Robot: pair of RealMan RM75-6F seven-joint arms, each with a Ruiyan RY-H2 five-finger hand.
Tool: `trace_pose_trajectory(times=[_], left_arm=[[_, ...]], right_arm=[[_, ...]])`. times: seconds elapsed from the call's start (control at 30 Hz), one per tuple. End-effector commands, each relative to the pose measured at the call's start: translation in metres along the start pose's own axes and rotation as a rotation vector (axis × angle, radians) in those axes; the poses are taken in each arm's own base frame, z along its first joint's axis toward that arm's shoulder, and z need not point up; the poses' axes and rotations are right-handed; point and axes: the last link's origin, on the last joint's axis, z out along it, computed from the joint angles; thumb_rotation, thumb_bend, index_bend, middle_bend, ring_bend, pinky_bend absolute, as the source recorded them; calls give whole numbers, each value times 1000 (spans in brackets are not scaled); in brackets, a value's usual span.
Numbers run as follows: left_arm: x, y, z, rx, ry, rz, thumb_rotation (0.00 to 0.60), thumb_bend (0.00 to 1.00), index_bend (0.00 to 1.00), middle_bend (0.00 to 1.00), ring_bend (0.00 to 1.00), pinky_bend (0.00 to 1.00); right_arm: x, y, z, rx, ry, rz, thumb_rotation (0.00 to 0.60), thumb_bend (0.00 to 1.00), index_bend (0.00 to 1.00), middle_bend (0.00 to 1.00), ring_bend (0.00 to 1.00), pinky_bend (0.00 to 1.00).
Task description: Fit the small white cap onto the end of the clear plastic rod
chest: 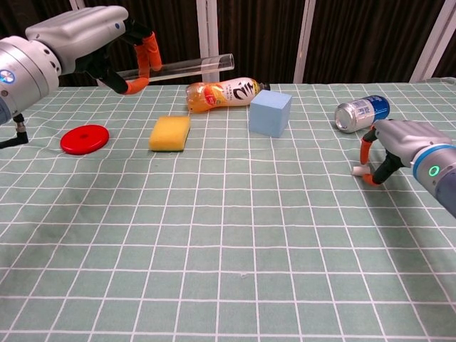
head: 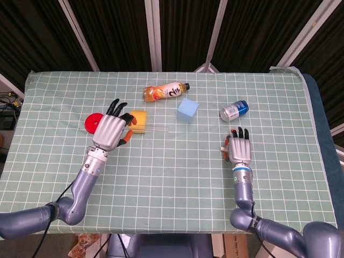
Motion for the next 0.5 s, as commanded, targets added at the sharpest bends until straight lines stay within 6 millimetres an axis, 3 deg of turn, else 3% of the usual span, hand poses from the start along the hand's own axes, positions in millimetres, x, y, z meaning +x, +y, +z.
trace_pose_trajectory(times=[0.03, 0.2, 0.5], left_arm=[[0, 0, 0, 1, 0, -1, 600, 738, 486, 498, 128, 0], [-1, -1, 0, 4, -4, -1, 600, 738, 486, 498, 128, 0], [-2, 0, -1, 0, -6, -5, 600, 739, 485, 498, 128, 0]], right_arm=[[0, -1, 0, 2, 0, -3, 600, 348, 505, 203, 0, 0], [-1, 0, 1, -2, -1, -6, 600, 350, 505, 203, 0, 0], [-3, 5, 2, -15, -12, -13, 600, 445, 511, 205, 0, 0]])
